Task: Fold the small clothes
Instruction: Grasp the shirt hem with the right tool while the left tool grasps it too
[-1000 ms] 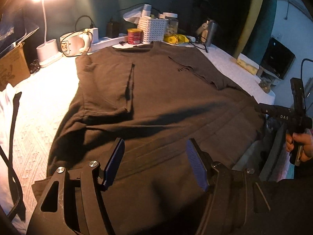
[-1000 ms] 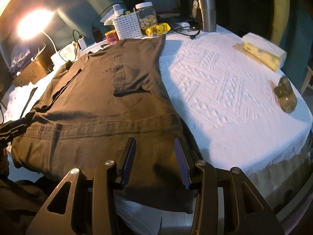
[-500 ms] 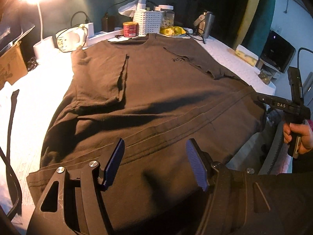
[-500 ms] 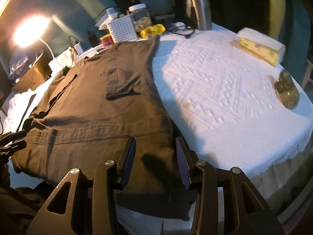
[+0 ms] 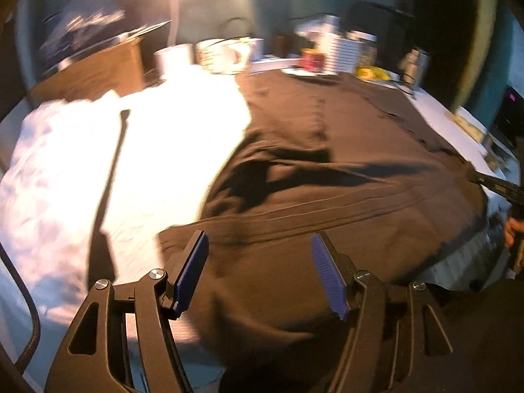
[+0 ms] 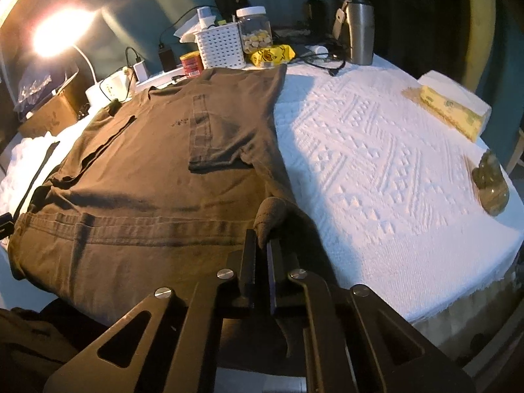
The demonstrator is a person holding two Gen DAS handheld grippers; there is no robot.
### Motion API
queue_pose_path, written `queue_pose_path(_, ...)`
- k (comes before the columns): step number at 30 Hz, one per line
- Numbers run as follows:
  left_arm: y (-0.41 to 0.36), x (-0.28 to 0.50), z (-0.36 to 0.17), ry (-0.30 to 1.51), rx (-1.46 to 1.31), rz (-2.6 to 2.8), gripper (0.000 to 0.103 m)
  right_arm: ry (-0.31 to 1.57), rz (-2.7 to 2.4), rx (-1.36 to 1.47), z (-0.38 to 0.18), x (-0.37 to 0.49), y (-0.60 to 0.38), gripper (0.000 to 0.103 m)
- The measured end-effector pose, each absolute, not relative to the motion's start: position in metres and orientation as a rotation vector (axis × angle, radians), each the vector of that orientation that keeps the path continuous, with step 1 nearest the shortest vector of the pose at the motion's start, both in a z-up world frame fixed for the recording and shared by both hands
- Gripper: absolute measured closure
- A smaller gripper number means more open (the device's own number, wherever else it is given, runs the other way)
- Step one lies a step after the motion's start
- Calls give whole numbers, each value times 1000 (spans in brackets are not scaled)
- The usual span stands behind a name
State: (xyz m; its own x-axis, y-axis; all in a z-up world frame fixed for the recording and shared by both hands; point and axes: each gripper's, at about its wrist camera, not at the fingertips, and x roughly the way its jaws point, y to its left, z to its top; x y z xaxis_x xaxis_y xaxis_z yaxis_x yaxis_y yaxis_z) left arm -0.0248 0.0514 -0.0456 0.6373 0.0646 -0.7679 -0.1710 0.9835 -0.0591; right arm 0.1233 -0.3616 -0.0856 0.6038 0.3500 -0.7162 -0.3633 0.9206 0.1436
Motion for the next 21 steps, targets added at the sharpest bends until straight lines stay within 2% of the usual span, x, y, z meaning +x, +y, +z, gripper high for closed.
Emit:
queue_pose_path(11, 99, -30, -77, 883, -266, 235, 38, 791, 451, 7, -65, 119, -351, 97)
queue_pose_path(15, 94, -24, -76, 867, -255, 206, 66, 780, 442, 14, -59, 119, -354, 97)
queue_pose_path(16, 95, -24, -75, 863, -279, 197, 69, 777, 437, 13, -57, 119, -355, 97)
queue_pose_path(17, 97, -24, -75, 861, -298, 186, 80, 776, 432, 14, -58, 119, -356, 97)
queue_pose_path(21, 95, -24, -70, 851, -290, 181, 91, 788, 413, 46, -62, 123, -363, 97)
